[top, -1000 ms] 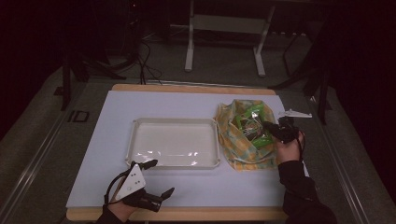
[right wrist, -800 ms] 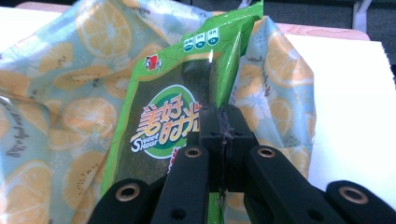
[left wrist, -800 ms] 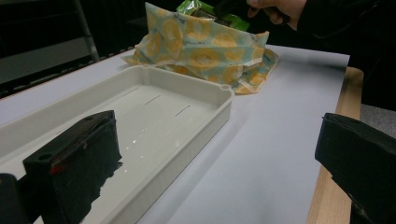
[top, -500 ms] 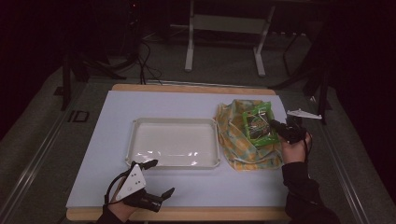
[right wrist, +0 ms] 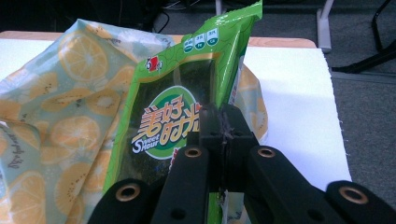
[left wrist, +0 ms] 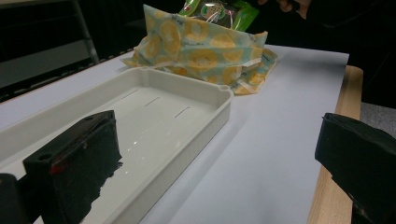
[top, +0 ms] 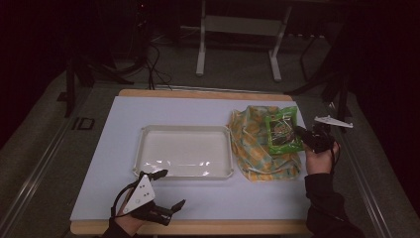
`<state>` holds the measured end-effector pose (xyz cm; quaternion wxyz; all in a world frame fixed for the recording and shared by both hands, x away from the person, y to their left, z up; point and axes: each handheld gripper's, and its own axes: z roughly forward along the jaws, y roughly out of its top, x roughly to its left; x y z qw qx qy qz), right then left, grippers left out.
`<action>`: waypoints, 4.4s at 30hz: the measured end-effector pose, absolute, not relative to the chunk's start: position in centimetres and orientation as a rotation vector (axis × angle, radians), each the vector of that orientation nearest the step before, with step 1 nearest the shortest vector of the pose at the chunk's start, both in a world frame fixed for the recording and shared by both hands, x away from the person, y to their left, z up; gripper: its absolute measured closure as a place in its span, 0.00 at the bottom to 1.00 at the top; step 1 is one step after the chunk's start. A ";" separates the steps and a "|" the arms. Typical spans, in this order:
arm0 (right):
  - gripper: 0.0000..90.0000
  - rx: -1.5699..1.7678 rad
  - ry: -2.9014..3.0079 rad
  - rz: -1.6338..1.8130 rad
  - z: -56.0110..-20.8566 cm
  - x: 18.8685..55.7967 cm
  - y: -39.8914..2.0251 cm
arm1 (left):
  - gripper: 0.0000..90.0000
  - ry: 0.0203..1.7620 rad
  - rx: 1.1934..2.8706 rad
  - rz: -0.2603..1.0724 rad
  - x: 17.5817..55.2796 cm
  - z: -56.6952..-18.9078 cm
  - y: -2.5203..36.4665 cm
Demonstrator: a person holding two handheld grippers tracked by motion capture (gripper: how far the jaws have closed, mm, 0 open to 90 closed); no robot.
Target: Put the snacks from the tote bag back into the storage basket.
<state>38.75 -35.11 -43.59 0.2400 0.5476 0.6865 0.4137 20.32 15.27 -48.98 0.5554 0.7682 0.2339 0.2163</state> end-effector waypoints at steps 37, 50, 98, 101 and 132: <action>0.99 1.455 1.761 1.204 -37.9 36.8 -35.4 | 0.00 0.552 1.809 0.514 20.3 -49.0 15.2; 0.99 1.418 1.764 1.241 -36.3 36.6 -33.7 | 0.00 0.551 1.810 0.514 20.3 -49.0 15.2; 0.99 1.282 1.898 1.386 -35.9 37.2 -24.1 | 0.00 0.546 1.803 0.516 20.2 -48.8 15.3; 0.99 1.283 1.901 1.400 -36.1 37.2 -23.5 | 0.00 0.544 1.804 0.517 20.2 -48.8 15.3; 0.99 1.283 1.946 1.524 -38.7 36.4 -18.0 | 0.00 0.536 1.806 0.518 20.1 -48.8 15.3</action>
